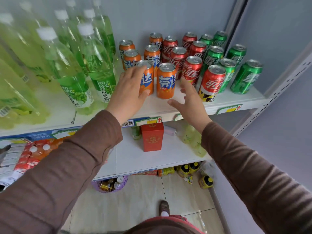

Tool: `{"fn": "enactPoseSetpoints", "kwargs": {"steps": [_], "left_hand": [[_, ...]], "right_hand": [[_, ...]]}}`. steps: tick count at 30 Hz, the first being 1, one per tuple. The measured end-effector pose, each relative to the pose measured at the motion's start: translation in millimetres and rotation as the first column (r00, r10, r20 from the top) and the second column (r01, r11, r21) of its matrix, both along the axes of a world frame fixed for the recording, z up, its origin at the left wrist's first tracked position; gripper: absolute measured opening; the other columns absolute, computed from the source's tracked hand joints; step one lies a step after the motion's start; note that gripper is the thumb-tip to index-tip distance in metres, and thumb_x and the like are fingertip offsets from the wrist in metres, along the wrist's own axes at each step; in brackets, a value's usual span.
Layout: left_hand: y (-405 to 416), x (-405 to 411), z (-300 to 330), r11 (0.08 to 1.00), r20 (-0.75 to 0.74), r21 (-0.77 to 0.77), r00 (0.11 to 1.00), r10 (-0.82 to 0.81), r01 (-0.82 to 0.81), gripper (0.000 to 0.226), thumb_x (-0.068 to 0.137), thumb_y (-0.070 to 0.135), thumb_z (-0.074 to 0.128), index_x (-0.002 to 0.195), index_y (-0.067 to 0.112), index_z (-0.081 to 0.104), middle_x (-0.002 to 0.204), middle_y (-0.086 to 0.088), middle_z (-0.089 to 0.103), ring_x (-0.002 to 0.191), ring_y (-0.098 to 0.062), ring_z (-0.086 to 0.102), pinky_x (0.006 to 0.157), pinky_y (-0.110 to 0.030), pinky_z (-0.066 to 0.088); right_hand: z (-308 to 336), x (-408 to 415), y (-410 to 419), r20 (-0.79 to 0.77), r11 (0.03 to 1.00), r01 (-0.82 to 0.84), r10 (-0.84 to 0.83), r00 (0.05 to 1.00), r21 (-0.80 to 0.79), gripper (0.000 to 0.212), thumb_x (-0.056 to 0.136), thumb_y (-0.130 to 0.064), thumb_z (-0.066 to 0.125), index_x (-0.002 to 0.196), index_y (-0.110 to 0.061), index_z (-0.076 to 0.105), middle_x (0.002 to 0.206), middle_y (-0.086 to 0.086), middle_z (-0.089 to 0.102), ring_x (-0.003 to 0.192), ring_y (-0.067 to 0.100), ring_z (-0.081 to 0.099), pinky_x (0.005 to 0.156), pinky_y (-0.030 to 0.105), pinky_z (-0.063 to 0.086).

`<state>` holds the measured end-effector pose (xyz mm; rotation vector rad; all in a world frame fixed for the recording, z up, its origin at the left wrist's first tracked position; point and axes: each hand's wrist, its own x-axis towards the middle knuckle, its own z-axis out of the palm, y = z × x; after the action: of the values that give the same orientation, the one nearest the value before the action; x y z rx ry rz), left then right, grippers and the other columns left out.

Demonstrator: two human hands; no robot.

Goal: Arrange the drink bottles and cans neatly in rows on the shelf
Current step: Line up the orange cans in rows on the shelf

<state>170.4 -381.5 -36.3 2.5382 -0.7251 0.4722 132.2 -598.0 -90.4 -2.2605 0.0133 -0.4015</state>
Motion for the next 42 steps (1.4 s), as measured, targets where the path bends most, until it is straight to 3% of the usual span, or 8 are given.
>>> {"fn": "enactPoseSetpoints", "kwargs": {"steps": [4,9,14,18,25,30,36,42], "left_hand": [[-11.6,29.5,10.4,0.999,-0.034,0.003,0.998,0.049,-0.049,0.069,0.096,0.027,0.061,0.154,0.008,0.029,0.155,-0.015,0.036,0.143,-0.032,0.033,0.119,-0.039,0.024],[-22.3,48.3,10.1,0.996,-0.109,0.025,0.990,0.092,-0.089,0.068,0.099,0.033,0.055,0.156,0.010,0.025,0.159,-0.014,0.029,0.146,-0.033,0.028,0.118,-0.039,0.021],[-24.2,58.8,14.3,0.992,-0.157,-0.003,0.980,0.124,-0.126,0.062,0.100,0.037,0.054,0.152,0.011,0.032,0.155,-0.015,0.036,0.141,-0.033,0.036,0.113,-0.039,0.028],[-21.6,68.7,15.8,0.994,-0.241,0.003,0.965,0.107,-0.109,0.056,0.099,0.040,0.055,0.144,0.010,0.041,0.148,-0.015,0.045,0.135,-0.029,0.045,0.105,-0.033,0.035],[-18.0,82.3,16.0,0.996,-0.378,-0.055,0.925,0.045,-0.071,0.046,0.097,0.037,0.061,0.131,0.011,0.046,0.120,-0.001,0.056,0.104,-0.013,0.053,0.079,-0.025,0.036],[-13.9,87.1,18.3,0.987,-0.434,-0.135,0.901,0.020,-0.087,0.049,0.091,0.039,0.069,0.122,0.009,0.046,0.115,-0.005,0.060,0.103,-0.019,0.059,0.084,-0.035,0.047],[-17.4,82.8,24.4,0.982,-0.471,-0.158,0.882,0.020,-0.106,0.048,0.092,0.045,0.066,0.118,0.010,0.048,0.112,-0.003,0.059,0.097,-0.016,0.058,0.075,-0.031,0.044],[-15.9,72.9,45.5,0.941,-0.555,-0.294,0.832,-0.025,-0.168,0.076,0.069,0.073,0.059,0.110,0.010,0.054,0.112,-0.012,0.066,0.108,-0.028,0.065,0.097,-0.054,0.050]], "right_hand": [[-3.5,29.7,-2.6,-0.014,0.996,-0.034,0.035,0.999,0.087,0.097,0.083,-0.027,0.084,0.160,-0.013,0.025,0.157,0.007,0.043,0.143,0.021,0.042,0.118,0.040,0.037],[-7.4,53.0,-9.2,-0.046,0.985,-0.089,0.097,0.994,0.146,0.101,0.077,-0.029,0.089,0.157,-0.015,0.029,0.153,0.001,0.048,0.139,0.017,0.046,0.116,0.038,0.039],[-4.0,60.2,-9.5,-0.073,0.972,-0.128,0.145,0.987,0.198,0.091,0.076,-0.023,0.090,0.149,-0.014,0.037,0.135,-0.004,0.058,0.122,0.009,0.054,0.095,0.012,0.042],[-7.9,66.8,-8.5,-0.094,0.966,-0.149,0.172,0.981,0.212,0.082,0.074,-0.021,0.092,0.140,-0.015,0.044,0.129,-0.004,0.063,0.116,0.012,0.060,0.104,0.034,0.051],[-18.4,80.1,-11.8,-0.154,0.974,-0.143,0.170,0.973,0.174,0.086,0.071,-0.030,0.093,0.141,-0.017,0.044,0.136,0.002,0.064,0.125,0.020,0.061,0.108,0.047,0.049],[-20.7,82.7,-13.9,-0.148,0.963,-0.153,0.188,0.971,0.223,0.084,0.070,-0.030,0.093,0.140,-0.017,0.048,0.133,-0.001,0.065,0.121,0.016,0.063,0.107,0.044,0.051],[-13.6,83.6,-17.9,-0.175,0.911,-0.129,0.212,0.962,0.392,0.074,0.067,-0.030,0.095,0.130,-0.020,0.057,0.121,-0.005,0.073,0.109,0.012,0.070,0.102,0.041,0.056],[-2.1,83.3,-21.8,-0.220,0.831,-0.126,0.285,0.933,0.541,0.065,0.072,-0.033,0.091,0.128,-0.019,0.063,0.117,0.000,0.077,0.110,0.019,0.072,0.106,0.044,0.053]]}}
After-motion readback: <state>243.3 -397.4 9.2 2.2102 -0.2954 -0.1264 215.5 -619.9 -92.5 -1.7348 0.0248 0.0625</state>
